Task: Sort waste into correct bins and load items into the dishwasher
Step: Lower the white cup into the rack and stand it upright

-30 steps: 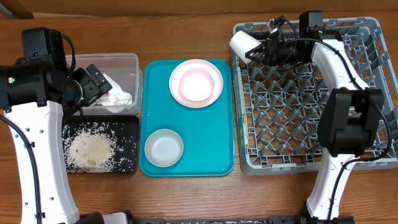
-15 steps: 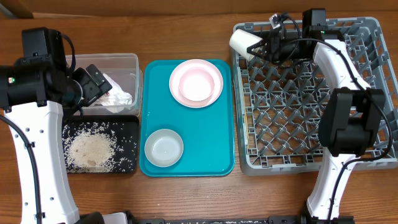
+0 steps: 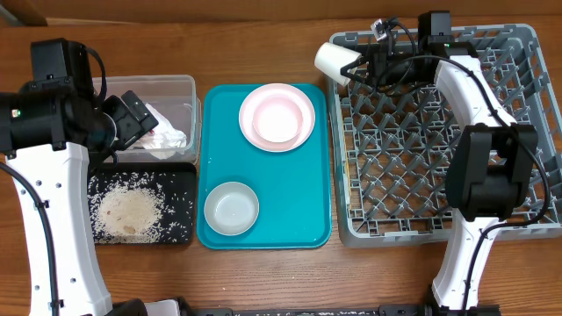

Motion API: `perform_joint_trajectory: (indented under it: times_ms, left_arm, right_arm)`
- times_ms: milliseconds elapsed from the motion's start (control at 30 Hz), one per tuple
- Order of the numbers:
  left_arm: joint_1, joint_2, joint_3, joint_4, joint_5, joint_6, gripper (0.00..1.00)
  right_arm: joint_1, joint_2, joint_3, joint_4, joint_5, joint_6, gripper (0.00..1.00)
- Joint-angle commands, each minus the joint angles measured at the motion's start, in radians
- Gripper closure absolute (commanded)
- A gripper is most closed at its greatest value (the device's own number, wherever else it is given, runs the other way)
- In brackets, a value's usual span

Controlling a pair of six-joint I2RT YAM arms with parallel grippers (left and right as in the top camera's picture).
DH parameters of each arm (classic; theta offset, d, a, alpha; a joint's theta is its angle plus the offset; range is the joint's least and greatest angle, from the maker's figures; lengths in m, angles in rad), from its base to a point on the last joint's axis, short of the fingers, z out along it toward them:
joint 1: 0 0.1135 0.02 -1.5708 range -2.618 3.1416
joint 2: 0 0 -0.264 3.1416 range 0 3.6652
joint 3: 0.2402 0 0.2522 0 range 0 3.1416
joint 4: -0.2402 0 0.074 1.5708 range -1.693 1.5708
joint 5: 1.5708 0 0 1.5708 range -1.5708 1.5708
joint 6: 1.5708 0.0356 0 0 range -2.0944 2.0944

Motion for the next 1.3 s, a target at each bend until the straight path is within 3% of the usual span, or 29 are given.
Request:
perform_joint_trajectory:
  times_ms: [0,800,1067,1267]
  left_arm:
    - [0.005,0.004,0.015,0.003,-0.01,-0.002,0.0]
    - [0.005,0.004,0.015,0.003,-0.01,-0.002,0.0]
    - [0.005,0.004,0.015,0.002,-0.01,-0.002,0.0]
    - [0.005,0.004,0.015,0.003,-0.01,-0.002,0.0]
  right_arm:
    - [0.001,0.024,-0.007,-0.021,0.052,-0.023,0.96]
    - [-0.039,0.031,-0.007,-0.13,0.163,-0.091,0.96]
    - [-0.037,0.031,-0.007,-0.015,-0.156,-0.081,0.96]
    - [-0.018,0.034,-0.007,0.017,-0.129,-0.084,0.96]
